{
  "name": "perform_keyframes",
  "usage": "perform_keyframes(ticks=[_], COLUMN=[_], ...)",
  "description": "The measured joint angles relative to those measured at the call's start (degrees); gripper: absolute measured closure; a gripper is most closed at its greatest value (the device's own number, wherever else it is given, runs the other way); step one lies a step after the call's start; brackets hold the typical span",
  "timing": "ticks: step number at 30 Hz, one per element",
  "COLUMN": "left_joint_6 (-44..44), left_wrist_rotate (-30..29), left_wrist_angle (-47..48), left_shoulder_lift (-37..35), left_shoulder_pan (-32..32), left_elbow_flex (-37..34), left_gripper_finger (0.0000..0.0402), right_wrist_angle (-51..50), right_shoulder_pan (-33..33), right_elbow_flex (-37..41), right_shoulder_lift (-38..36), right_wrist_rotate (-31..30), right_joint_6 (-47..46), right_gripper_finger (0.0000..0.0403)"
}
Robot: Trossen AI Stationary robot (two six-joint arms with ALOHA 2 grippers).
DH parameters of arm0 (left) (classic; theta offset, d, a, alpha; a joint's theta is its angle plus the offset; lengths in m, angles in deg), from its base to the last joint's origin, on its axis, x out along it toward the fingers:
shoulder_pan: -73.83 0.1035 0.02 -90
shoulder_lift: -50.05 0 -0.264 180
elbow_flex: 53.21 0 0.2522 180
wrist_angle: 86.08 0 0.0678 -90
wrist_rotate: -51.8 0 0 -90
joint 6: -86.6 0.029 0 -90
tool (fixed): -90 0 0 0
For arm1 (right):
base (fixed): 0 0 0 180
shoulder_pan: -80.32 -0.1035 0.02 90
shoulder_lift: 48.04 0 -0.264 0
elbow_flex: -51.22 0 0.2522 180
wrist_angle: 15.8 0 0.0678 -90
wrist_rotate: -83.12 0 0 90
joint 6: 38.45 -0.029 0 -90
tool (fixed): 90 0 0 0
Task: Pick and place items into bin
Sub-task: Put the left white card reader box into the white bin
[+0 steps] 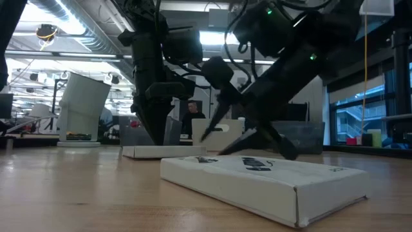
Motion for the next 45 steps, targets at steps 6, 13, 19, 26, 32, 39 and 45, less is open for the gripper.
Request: perform_keyframes(ticks=[6,13,19,26,32,39,45], left_joint_6=[0.42,0.68,0.99,1.05,2.14,1.53,1.51], left_wrist_rotate=[0.02,0.2,0.68,0.8,-0.64,-0.3,-0.17], left_wrist_angle=[0.24,0.28,0.28,0.31,2.66,2.85,2.93], left_shoulder_lift=[0.0,0.0,0.0,0.0,-0.02,-0.02,-0.02], left_shoulder_pan=[0.02,0.53,1.11,1.14,1.14,1.11,1.11], left_elbow_flex=[0.0,0.0,0.0,0.0,0.0,0.0,0.0], left_gripper_finger=[0.0398,0.0398,0.0398,0.0398,0.0398,0.0398,0.0398], right_wrist_angle=[2.15,3.55,3.82,6.21,7.29,7.58,7.28], right_shoulder_pan=[1.01,2.16,3.32,4.49,4.36,4.75,4.72], right_elbow_flex=[-0.03,0.03,0.08,-1.49,-6.83,-7.49,-7.49], right_shoulder_lift=[0.92,1.08,1.08,3.3,7.94,8.22,8.25], right_wrist_rotate=[-0.2,-0.04,-0.14,2.93,5.0,7.39,7.43], right_joint_6=[0.02,0.67,1.6,1.95,3.08,5.35,6.53], right_gripper_finger=[0.0195,0.0168,0.0167,0.0167,0.0167,0.0167,0.0212])
